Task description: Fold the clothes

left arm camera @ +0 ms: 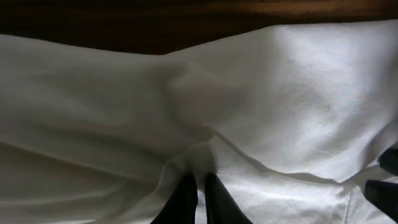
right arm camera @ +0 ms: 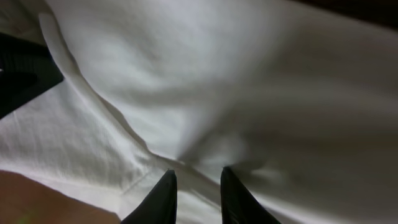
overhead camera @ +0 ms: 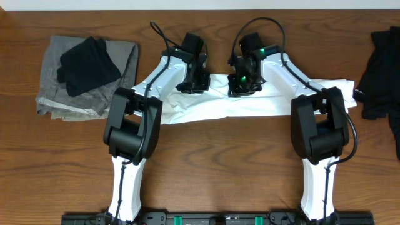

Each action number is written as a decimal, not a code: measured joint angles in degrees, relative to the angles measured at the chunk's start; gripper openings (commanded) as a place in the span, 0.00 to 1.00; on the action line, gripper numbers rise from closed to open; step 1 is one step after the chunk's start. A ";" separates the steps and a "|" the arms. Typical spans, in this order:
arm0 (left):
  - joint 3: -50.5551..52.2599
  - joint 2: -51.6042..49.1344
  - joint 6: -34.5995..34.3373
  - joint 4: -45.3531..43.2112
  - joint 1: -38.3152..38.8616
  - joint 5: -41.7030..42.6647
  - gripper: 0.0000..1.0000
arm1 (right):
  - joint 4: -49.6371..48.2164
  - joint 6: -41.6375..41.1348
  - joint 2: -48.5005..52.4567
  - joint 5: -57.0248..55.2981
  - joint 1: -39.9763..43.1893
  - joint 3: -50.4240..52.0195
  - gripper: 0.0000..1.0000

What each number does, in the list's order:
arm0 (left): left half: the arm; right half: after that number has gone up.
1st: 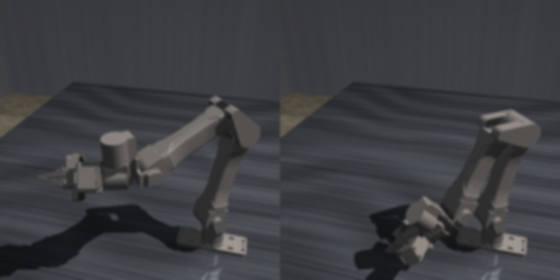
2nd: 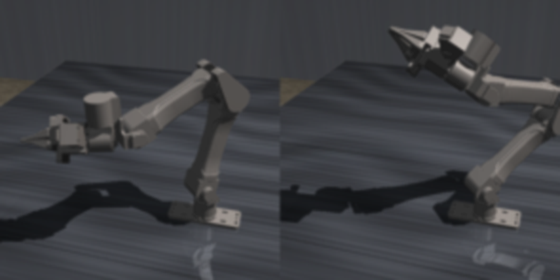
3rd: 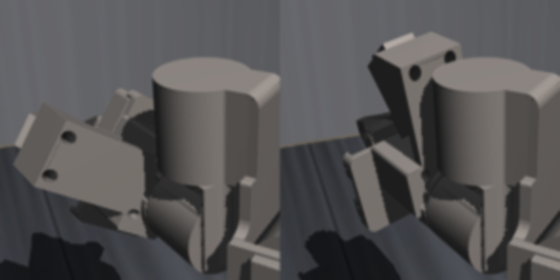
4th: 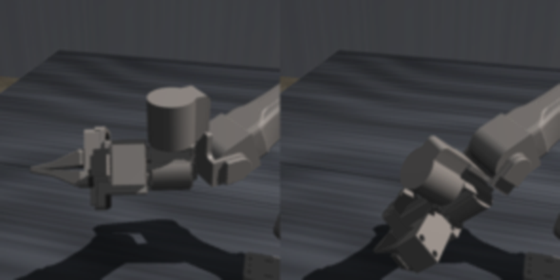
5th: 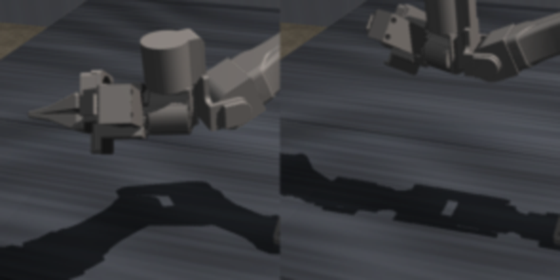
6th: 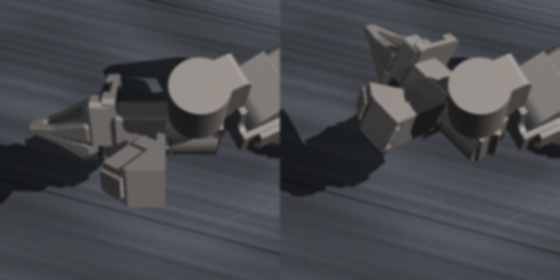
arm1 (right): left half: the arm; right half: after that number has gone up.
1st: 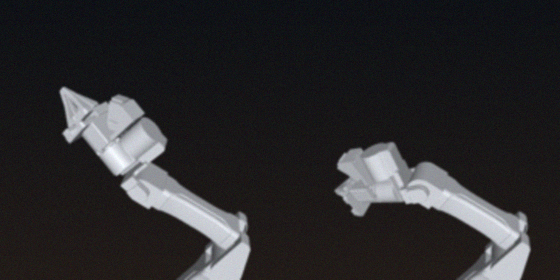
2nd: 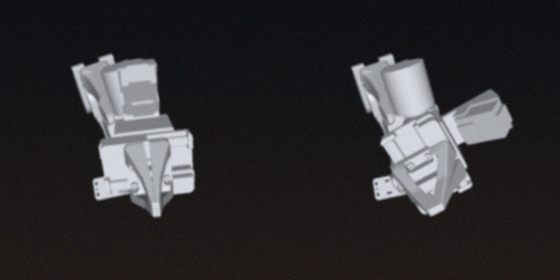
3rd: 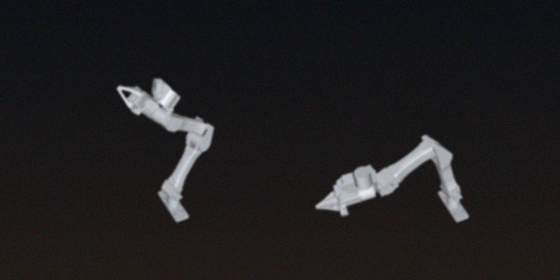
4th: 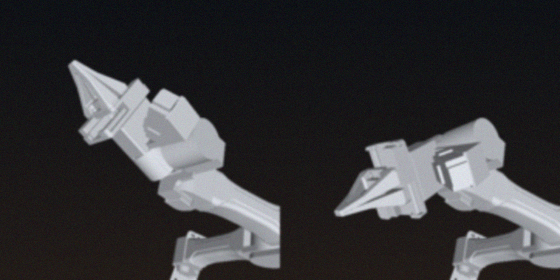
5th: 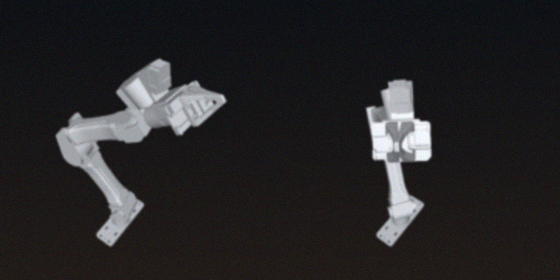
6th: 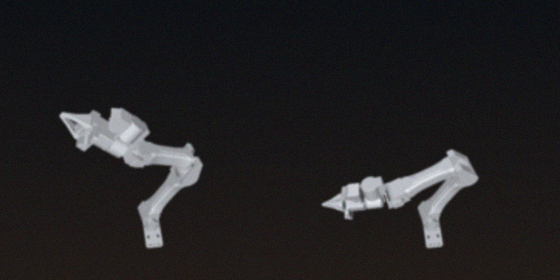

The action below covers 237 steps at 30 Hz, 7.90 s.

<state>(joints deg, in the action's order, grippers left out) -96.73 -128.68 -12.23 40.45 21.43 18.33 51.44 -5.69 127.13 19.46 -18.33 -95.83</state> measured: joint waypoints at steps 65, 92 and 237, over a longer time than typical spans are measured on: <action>0.00 -0.09 0.00 -0.20 0.00 0.39 0.10 | 1.44 -6.58 0.00 -4.76 4.96 -0.26 0.01; 0.00 -0.11 0.00 -0.22 0.00 0.44 0.10 | 7.96 -8.17 0.00 1.62 5.75 1.86 0.01; 0.00 -0.13 -0.02 -0.46 0.04 -0.31 0.10 | 18.27 -8.83 -1.62 -26.69 26.29 5.29 0.01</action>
<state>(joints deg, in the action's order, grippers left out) -96.73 -128.81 -12.25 39.99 21.47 18.02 69.71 -14.52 125.51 -7.22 7.97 -90.54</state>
